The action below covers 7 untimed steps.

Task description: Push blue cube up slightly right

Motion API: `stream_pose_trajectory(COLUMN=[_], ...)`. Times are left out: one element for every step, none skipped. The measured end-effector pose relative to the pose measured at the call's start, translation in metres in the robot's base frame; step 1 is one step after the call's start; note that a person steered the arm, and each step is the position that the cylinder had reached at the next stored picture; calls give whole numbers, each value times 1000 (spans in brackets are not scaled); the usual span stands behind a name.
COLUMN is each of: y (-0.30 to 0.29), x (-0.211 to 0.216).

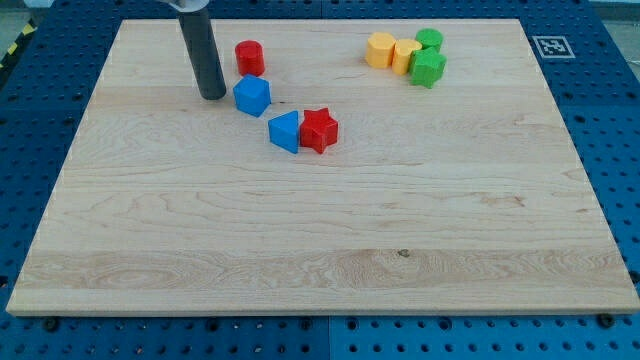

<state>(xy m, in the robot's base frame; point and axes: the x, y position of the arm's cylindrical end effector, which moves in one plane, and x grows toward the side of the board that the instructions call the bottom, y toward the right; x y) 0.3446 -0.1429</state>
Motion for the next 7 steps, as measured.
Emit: stream_pose_trajectory(y=[4, 11, 17, 25, 25, 25, 25], x=[6, 17, 23, 23, 23, 26, 26])
